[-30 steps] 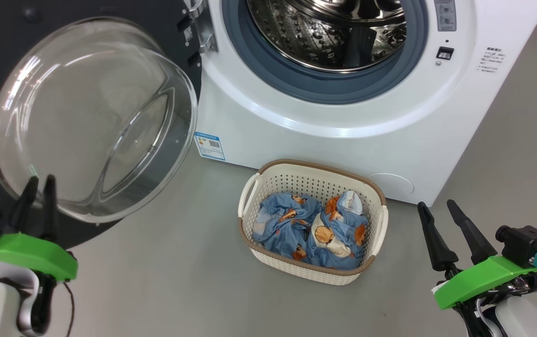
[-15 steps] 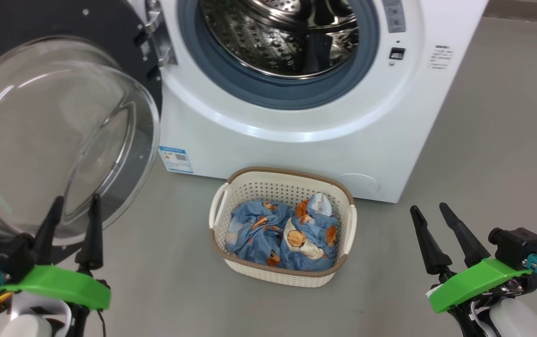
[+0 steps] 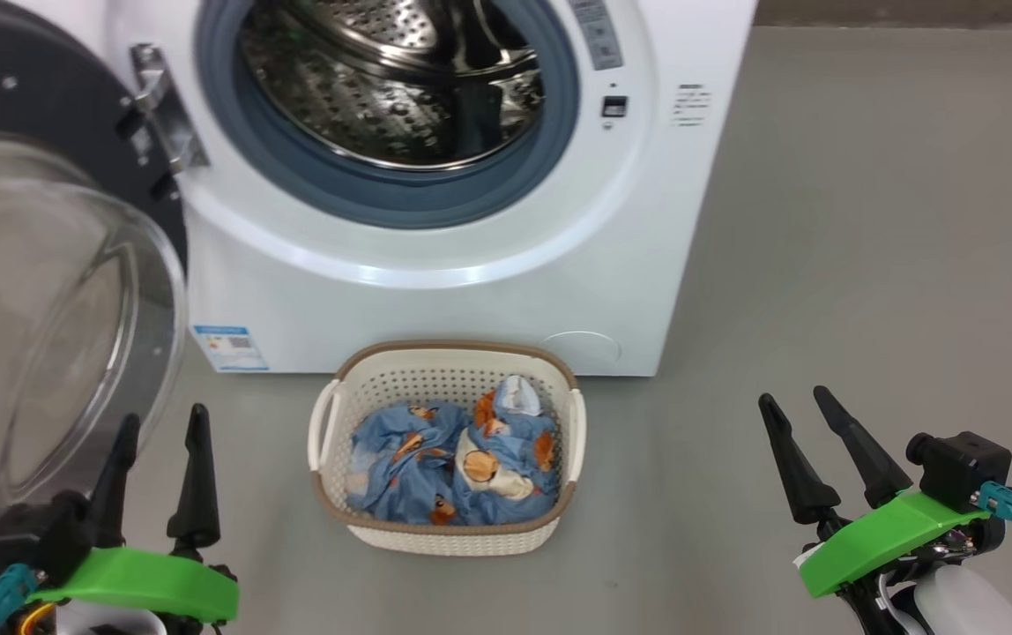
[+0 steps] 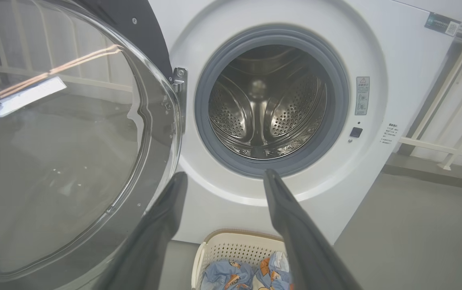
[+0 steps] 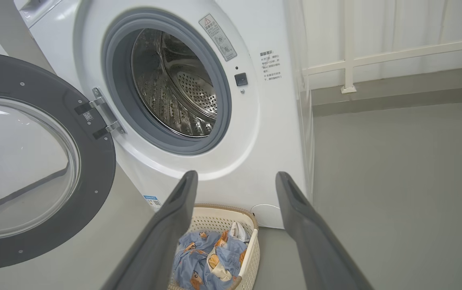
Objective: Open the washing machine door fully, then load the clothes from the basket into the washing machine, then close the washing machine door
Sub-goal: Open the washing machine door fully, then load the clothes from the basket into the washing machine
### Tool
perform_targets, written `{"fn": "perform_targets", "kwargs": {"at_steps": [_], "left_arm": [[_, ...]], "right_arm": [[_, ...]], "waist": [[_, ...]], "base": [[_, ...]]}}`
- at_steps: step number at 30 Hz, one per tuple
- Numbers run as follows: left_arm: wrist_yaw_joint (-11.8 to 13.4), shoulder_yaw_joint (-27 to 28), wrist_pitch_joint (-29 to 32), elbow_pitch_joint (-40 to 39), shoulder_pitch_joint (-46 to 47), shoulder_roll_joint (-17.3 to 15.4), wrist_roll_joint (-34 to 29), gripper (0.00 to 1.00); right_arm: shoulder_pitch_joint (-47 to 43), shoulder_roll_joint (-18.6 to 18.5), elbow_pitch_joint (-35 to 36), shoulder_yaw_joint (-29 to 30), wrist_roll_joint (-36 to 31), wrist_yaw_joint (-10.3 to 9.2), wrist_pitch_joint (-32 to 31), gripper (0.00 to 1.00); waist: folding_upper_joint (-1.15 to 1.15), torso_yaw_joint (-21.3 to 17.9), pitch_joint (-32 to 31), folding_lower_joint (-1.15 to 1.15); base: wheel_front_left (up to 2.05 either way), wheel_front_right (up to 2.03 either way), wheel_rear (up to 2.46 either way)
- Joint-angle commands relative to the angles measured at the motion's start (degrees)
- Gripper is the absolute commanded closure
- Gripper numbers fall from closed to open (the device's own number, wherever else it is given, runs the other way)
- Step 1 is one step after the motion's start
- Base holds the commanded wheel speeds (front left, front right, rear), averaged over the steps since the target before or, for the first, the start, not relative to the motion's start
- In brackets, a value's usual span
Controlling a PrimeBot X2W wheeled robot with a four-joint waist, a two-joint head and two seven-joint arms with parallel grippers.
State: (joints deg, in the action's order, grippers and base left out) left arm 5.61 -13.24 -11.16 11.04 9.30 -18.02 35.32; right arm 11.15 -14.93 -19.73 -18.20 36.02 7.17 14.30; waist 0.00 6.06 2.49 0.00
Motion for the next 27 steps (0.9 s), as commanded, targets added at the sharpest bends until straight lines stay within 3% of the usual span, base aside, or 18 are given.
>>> {"fn": "perform_targets", "kwargs": {"at_steps": [1,13,27], "left_arm": [[0.3,1.9,-0.8,-1.2,0.8,-1.3,-0.3,0.00],[-0.1,2.0,-3.0,0.3,-1.8,0.0,-1.1,0.00],[-1.0,3.0,-3.7,2.2,-2.6,1.1,-2.8,0.00]], "right_arm": [[0.5,-0.9,1.4,-0.9,-0.2,0.32,0.7,0.00],[0.2,-1.8,1.8,0.4,-1.8,0.32,0.7,0.00],[0.0,-2.5,2.5,3.4,-3.9,0.32,0.7,0.00]], "waist": [[0.00,-2.7,-0.9,0.00],[0.00,-7.1,-2.5,0.00],[0.00,-8.3,-2.7,0.00]], "base": [[0.00,0.00,0.00],[0.00,0.00,0.00],[0.00,0.00,0.00]]}}
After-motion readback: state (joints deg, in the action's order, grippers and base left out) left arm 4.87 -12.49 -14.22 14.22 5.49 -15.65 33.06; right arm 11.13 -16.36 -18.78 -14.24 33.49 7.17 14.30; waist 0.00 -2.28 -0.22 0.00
